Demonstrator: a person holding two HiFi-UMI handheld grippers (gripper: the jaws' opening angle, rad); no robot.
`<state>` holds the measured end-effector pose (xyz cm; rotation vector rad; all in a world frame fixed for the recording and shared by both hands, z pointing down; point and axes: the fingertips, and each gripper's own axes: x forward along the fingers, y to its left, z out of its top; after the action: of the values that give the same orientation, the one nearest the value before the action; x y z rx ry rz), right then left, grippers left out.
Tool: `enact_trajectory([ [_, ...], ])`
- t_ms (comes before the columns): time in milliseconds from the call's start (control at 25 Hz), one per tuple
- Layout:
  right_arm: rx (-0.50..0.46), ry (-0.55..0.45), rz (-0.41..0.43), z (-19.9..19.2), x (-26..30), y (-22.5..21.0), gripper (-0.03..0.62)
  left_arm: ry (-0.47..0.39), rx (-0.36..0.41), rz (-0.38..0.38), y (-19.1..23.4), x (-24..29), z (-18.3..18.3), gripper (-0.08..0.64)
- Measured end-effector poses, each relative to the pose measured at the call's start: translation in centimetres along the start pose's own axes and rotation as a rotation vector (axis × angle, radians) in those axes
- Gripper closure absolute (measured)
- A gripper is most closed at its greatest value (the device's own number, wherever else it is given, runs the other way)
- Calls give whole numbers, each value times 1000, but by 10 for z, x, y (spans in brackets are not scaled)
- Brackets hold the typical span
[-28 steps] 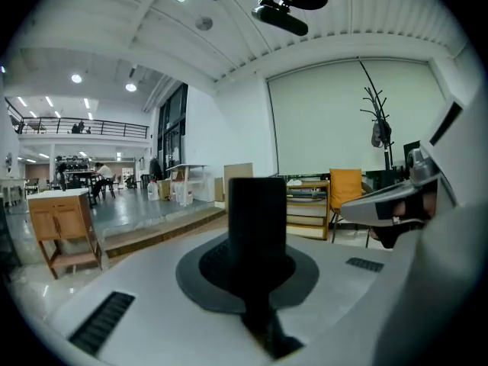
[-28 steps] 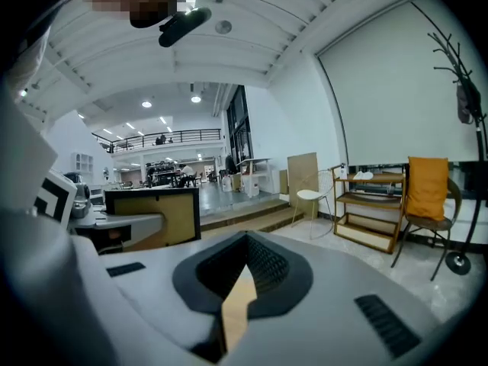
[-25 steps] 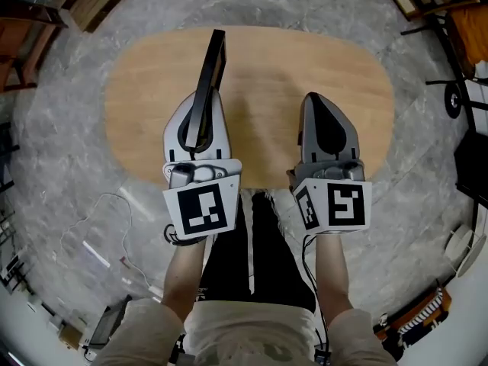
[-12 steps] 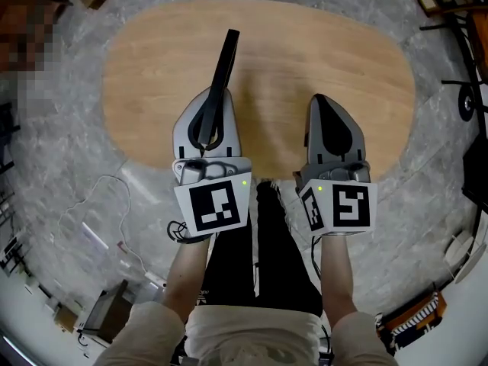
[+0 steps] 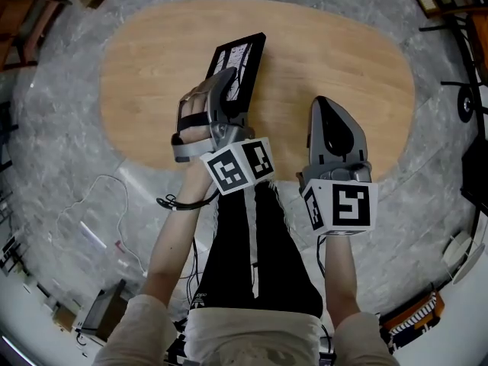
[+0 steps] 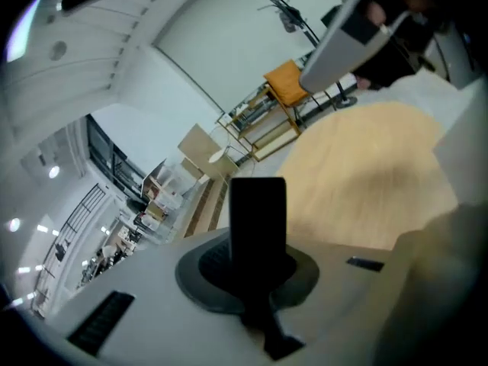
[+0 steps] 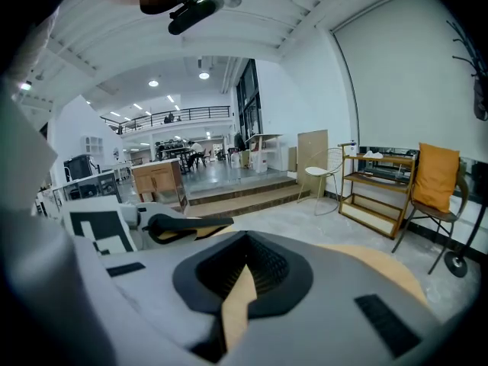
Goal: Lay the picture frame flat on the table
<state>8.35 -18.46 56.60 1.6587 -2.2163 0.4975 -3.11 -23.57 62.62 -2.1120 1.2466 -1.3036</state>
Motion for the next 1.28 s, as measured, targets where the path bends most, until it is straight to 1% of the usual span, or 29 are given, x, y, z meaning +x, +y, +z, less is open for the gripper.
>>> enact_trajectory([
  [80,5,15,-4,-7,0,-3,584,43,105,-19,-15,14,-7,541],
  [160,13,29,-6,-14,-1,-6,584,74,193,-35,-28,26,-13,540],
  [200,16,36,-6,-17,-1,-7,586,83,226,-43,-34,31,-16,541],
  [280,22,48,-5,-23,-1,-6,584,94,269,-61,-45,38,-23,540],
  [400,22,64,-1,-31,0,-5,584,117,294,-107,-63,46,-34,540],
  [520,33,71,11,-34,0,-4,584,136,276,-178,-81,51,-41,540],
  [560,37,72,20,-35,1,-2,584,138,281,-193,-86,52,-42,540],
  [640,41,76,37,-37,1,1,584,138,317,-217,-96,51,-42,540],
  [840,59,99,43,-49,0,7,584,156,401,-289,-117,53,-43,538],
  [960,72,108,60,-51,-1,11,584,155,411,-326,-122,52,-41,531],
  [1040,76,114,66,-53,-2,13,584,166,418,-363,-128,51,-43,495],
  [1160,90,120,57,-57,-3,12,584,218,463,-454,-139,47,-56,400],
  [1280,96,123,62,-59,-3,12,584,228,462,-504,-148,44,-61,349],
])
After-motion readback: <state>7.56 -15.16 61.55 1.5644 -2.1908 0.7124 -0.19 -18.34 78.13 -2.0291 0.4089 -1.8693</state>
